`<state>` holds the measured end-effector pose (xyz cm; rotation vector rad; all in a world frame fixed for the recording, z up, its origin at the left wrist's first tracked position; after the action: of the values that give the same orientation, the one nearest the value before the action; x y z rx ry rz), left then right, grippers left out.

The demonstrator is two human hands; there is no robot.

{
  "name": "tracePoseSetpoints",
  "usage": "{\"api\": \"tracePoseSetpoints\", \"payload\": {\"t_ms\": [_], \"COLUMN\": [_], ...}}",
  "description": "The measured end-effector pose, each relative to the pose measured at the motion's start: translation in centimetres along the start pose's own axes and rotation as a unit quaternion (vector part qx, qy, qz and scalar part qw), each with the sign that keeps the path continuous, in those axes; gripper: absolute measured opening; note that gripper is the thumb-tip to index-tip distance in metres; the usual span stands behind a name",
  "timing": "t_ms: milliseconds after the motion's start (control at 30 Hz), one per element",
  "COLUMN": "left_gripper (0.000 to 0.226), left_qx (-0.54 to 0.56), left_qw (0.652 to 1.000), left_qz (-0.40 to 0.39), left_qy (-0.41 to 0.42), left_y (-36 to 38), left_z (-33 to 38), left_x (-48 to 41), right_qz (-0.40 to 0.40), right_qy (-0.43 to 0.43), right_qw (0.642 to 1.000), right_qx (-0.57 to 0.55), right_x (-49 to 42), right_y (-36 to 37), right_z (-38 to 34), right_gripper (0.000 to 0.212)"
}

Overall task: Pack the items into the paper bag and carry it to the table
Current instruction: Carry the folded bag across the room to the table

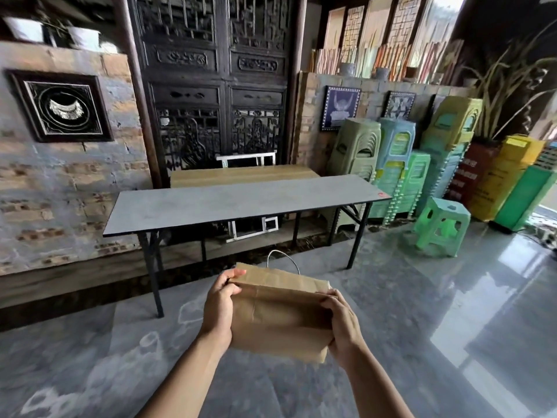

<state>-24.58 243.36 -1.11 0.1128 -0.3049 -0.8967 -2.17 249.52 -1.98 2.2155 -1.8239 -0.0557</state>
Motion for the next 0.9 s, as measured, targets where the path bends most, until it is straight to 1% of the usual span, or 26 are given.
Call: {"api": "tracePoseSetpoints", "payload": {"t_ms": [133,233,400,533,700,800,867,900], "left_gripper": [0.033,0.033,0.038,0.037,0.028,0.015,0.013,0.014], "left_qx": [0.003,0.017,0.05,0.056,0.048,0.049,0.048,0.042], "left_qw": [1.0,0.999,0.999,0.998,0.997,0.994,0.992,0.99], "left_qz": [0.021,0.024,0.008,0.019,0.065,0.099,0.12,0.135], "left_qy": [0.018,0.012,0.02,0.004,0.007,0.003,-0.004,-0.006], "left_y": [2.2,5.0,10.9,12.3,12.7,12.9,13.4,13.8], "left_z": [-0.5,-0.4,4.0,5.3,6.0,5.8,5.8,5.7], "left_x": [-10.6,-19.3,-33.9,-42.1,-51.8,-58.7,-63.6,-66.3], "right_qz": [-0.024,-0.033,-0.026,-0.039,-0.076,-0.109,-0.132,-0.143], "right_qy": [0.009,0.008,-0.012,0.003,0.021,0.031,0.041,0.047], "right_qw": [0.999,0.999,0.998,0.997,0.995,0.991,0.988,0.986], "right_qx": [0.023,0.031,0.059,0.061,0.057,0.066,0.072,0.076], "right_x": [-11.2,-20.0,-35.7,-44.5,-55.4,-63.3,-69.0,-71.9], "right_y": [2.3,3.7,6.8,9.5,13.7,16.4,18.2,18.9], "right_z": [0.4,-0.3,-4.4,-4.7,-3.6,-2.4,-2.0,-1.5], "right_gripper": [0.019,0.022,0.018,0.015,0.012,0.008,0.008,0.011]}}
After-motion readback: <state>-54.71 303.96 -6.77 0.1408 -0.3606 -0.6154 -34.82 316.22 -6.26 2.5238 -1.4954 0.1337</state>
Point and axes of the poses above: each hand's wrist, its own x-axis away from the middle knuckle, its own y-axis out of the palm, z = x × y, the point moved 4 cm from there along -x, towards the middle knuckle, and after that the axes turned 5 degrees about -y, right-handed, at the moved point
